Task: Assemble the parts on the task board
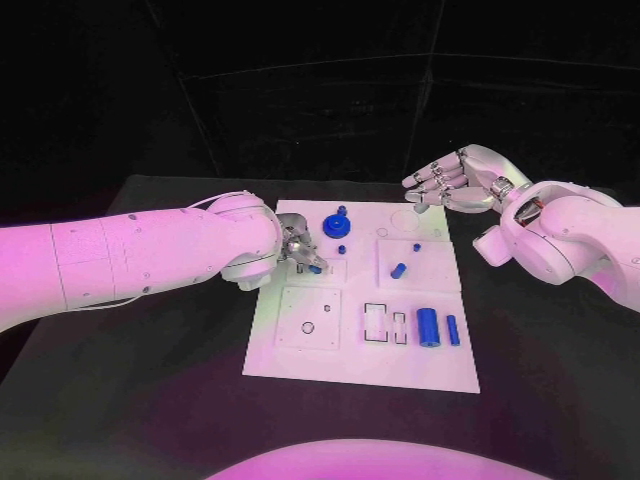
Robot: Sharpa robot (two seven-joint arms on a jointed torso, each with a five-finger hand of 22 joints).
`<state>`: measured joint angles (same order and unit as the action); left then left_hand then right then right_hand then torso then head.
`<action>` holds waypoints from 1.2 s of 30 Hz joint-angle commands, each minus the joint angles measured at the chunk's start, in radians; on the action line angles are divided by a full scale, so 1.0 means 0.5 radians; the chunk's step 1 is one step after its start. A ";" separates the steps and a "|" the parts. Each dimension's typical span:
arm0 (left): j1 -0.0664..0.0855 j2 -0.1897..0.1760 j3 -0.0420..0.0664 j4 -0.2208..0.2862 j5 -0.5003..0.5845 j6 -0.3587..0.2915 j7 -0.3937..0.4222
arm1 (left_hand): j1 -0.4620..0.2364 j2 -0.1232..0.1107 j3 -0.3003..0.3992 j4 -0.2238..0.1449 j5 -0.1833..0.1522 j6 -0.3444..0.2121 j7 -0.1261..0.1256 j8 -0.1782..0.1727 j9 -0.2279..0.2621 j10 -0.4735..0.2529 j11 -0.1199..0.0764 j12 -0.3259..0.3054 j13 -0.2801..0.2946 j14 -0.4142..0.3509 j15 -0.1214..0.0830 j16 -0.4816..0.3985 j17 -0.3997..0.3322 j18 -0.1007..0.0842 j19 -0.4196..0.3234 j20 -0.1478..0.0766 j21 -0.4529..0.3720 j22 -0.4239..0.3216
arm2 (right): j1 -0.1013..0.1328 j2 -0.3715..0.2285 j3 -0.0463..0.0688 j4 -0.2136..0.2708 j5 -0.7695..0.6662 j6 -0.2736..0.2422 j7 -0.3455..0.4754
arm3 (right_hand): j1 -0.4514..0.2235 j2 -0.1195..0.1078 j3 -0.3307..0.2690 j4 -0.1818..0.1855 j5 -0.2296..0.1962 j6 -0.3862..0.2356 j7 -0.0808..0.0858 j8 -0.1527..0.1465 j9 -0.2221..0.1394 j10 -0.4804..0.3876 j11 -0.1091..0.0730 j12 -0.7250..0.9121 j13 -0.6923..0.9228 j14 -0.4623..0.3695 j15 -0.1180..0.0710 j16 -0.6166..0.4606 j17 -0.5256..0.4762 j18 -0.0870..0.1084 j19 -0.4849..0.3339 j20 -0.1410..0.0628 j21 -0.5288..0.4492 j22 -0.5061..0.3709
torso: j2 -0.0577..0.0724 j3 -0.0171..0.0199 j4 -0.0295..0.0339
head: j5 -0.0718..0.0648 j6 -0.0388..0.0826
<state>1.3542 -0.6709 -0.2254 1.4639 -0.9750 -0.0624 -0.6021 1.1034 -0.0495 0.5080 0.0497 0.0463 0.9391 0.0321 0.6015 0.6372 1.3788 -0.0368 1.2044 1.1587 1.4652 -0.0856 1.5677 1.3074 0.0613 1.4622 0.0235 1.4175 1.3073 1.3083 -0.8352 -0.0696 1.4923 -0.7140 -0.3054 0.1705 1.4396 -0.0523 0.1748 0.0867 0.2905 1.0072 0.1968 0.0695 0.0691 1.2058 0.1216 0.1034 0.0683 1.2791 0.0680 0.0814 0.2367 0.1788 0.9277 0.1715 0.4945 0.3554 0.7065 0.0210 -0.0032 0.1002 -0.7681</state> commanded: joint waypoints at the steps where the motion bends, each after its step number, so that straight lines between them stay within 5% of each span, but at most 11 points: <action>1: -0.008 0.005 -0.007 -0.008 -0.006 0.067 -0.044 | -0.040 -0.003 0.046 -0.050 0.005 0.031 -0.007 0.013 0.002 0.014 -0.006 0.011 0.004 0.211 -0.015 0.006 0.527 -0.015 0.006 -0.011 0.002 0.056 | 0.004 0.002 0.001 0.006 -0.003 0.013 0.010 | -0.028 0.000 0.016 0.002 -0.007 -0.016 0.001 0.004 0.000 -0.005 0.005 -0.011 -0.002 -0.001 0.008 -0.013 -0.003 -0.001 -0.002 0.013 -0.010 -0.002 | 0.000 -0.0006 0.000 | -0.001 0.000; 27: -0.008 0.034 -0.007 -0.033 -0.006 0.030 -0.044 | -0.251 -0.037 -0.254 0.093 0.005 0.075 -0.024 0.070 0.042 0.030 -0.020 0.042 0.029 0.211 -0.030 0.006 0.527 -0.021 0.020 -0.025 0.015 0.087 | 0.004 0.004 0.001 0.007 -0.003 0.010 0.013 | -0.038 -0.002 0.019 0.007 -0.008 -0.019 0.003 0.003 0.000 -0.008 0.007 -0.012 -0.002 -0.006 0.011 -0.019 -0.004 -0.001 -0.005 0.016 -0.018 -0.006 | 0.000 -0.0008 0.002 | -0.007 0.012; 36: -0.007 0.041 -0.007 -0.043 -0.006 0.013 -0.037 | -0.337 -0.058 -0.456 0.188 0.006 0.074 -0.027 0.080 0.051 0.030 -0.022 0.046 0.031 0.211 -0.032 0.006 0.527 -0.021 0.022 -0.027 0.015 0.092 | 0.004 0.003 0.001 0.006 -0.003 0.009 0.014 | -0.046 -0.005 0.021 0.011 -0.009 -0.023 0.004 0.002 -0.001 -0.012 0.009 -0.012 -0.002 -0.008 0.013 -0.023 -0.005 -0.001 -0.007 0.018 -0.024 -0.009 | 0.000 -0.0017 0.001 | -0.009 0.017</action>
<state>1.3506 -0.6518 -0.2287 1.4433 -0.9752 -0.0559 -0.6171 0.9442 -0.0817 0.2828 0.1437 0.0471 0.9779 0.0142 0.6392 0.6618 1.3901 -0.0484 1.2239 1.1731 1.4652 -0.0928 1.5677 1.3074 0.0614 1.4658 0.0199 1.4215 1.3073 1.3083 -0.8340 -0.0695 1.4930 -0.7144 -0.3050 0.1706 1.4260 -0.0578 0.1805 0.0924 0.2905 1.0037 0.2004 0.0695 0.0691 1.2036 0.1238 0.1034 0.0686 1.2770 0.0701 0.0720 0.2350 0.1788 0.9241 0.1751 0.4862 0.3519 0.7058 0.0206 -0.0020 0.0959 -0.7598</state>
